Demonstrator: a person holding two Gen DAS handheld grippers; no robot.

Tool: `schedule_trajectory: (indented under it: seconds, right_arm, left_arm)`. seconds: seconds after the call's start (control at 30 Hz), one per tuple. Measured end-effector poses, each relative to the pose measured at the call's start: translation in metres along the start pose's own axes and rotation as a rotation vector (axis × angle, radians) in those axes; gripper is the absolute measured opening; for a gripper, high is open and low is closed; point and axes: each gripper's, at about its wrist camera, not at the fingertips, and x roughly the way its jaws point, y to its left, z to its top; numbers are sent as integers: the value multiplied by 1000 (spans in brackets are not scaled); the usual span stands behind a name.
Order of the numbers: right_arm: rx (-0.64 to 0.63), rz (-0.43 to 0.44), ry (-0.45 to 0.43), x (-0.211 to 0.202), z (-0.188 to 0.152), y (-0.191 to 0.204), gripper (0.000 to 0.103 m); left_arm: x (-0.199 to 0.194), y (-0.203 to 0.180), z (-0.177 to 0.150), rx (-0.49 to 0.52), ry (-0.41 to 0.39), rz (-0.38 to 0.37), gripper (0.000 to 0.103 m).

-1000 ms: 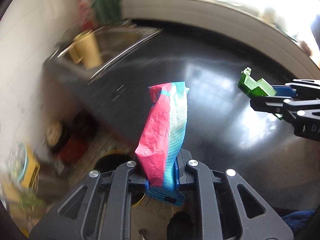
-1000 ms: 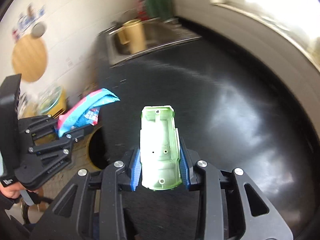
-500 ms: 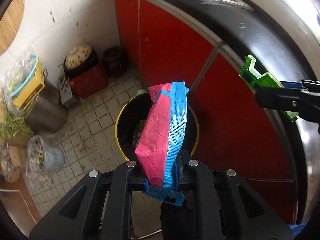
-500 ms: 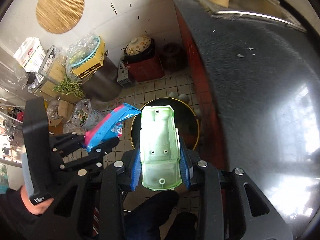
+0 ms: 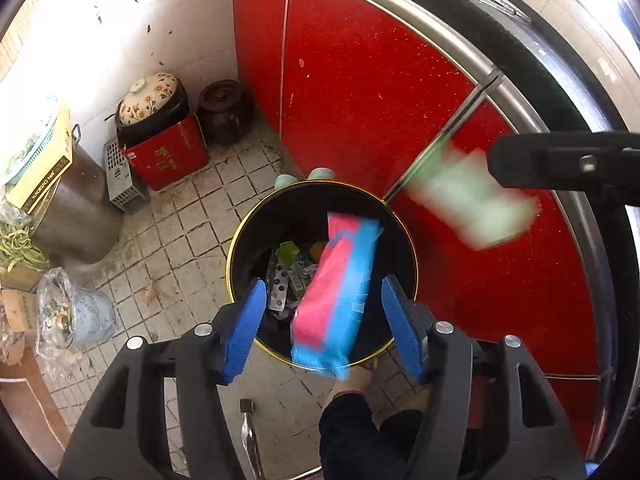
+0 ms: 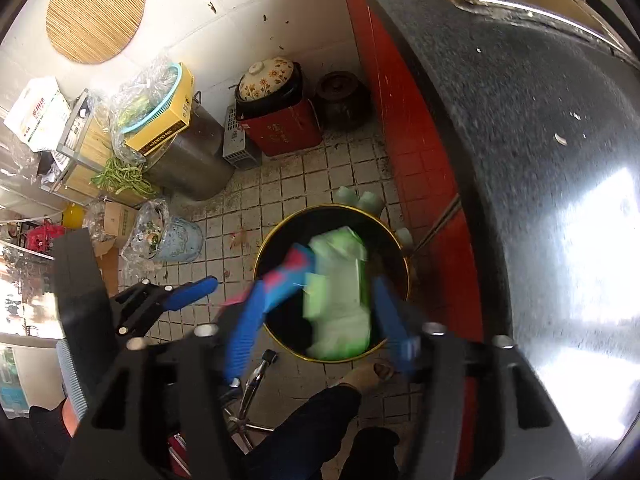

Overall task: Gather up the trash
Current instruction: 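Carry the wrapper and green piece over the bin and release both, then swing both tools back over the counter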

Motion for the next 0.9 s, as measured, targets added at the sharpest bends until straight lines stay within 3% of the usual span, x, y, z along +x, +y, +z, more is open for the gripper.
schedule_trajectory:
  seconds: [0.17,0.27,0.37,0.43,0.63,0.8,0.9]
  right_arm:
    - [-16,18,-14,-16,-4,3,70]
    - [-17,40,-57,-50,-14,3,79]
    - [20,66,-140,-107,-35,-8,91]
    - [45,38,-195,-144,-54,-21,94]
    - [216,-183,-368,-259,-148,-87,96]
    - [483,-464,-443,-332,-250,-142,96]
    - [665,-614,-472,-369,-308,-167,96]
  left_arm:
    - [-7,-1,2,7,-2,21,73]
    - [-24,-6,4,27,-17,52,89]
    - [-54,-22,5,61,-46,64,94]
    - [-81,-46,8,111,-81,75,96]
    - [-134,-145,22,284,-171,41,96]
    - [-161,-252,32,460,-217,-144,96]
    - [-174,-327,28,639,-242,-235,96]
